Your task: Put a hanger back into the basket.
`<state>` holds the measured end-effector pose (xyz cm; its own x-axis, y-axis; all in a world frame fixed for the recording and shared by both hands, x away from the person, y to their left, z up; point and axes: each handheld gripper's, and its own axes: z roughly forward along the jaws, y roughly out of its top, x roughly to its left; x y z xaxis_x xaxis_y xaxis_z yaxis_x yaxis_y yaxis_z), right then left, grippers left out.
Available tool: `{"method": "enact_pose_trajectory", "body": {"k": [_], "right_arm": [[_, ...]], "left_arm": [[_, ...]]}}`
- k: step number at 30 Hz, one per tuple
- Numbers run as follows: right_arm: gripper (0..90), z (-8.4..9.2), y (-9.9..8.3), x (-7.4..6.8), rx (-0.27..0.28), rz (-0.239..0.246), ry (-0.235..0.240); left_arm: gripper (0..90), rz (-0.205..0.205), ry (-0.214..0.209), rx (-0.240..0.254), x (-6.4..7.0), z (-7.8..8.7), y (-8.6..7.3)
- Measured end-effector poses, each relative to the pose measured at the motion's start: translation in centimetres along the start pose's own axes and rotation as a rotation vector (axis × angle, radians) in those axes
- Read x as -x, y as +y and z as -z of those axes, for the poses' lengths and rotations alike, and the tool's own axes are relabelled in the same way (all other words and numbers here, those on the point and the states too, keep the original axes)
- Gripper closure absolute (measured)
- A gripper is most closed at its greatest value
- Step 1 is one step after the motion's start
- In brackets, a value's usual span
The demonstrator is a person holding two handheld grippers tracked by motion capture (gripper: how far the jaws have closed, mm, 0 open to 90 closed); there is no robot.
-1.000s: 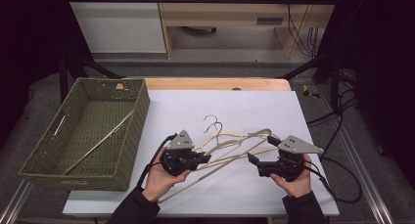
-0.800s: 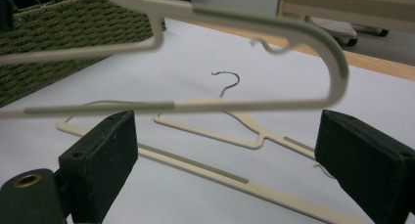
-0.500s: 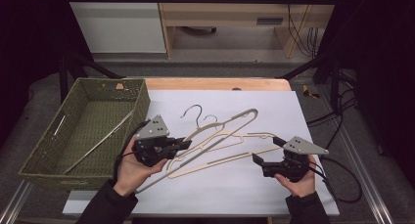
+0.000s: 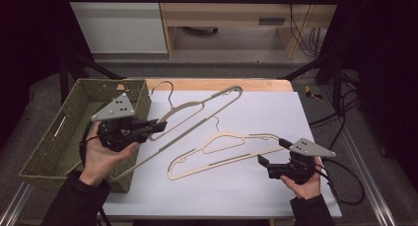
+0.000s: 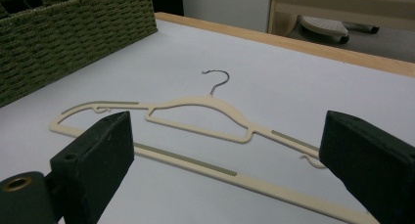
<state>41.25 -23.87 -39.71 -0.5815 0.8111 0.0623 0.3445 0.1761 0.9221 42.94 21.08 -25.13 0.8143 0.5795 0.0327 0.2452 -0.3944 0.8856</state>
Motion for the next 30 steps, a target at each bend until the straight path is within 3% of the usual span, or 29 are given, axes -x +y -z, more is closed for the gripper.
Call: {"method": "enact_pose_trajectory", "body": {"k": [10,21,30], "right_arm": [[6.5,0.0,-0.1,0.1,-0.005,-0.002,0.002],[6.3,0.0,-0.1,0.1,-0.005,-0.006,0.002],[6.3,0.0,-0.2,0.2,-0.009,-0.002,0.004]], "left_arm": [[86.3,0.022,0.058,0.01,-3.5,2.6,-0.5],[86.3,0.017,0.137,0.019,-7.3,5.9,-0.7],[86.2,0.022,0.183,0.038,-10.2,7.9,-1.8]]}}
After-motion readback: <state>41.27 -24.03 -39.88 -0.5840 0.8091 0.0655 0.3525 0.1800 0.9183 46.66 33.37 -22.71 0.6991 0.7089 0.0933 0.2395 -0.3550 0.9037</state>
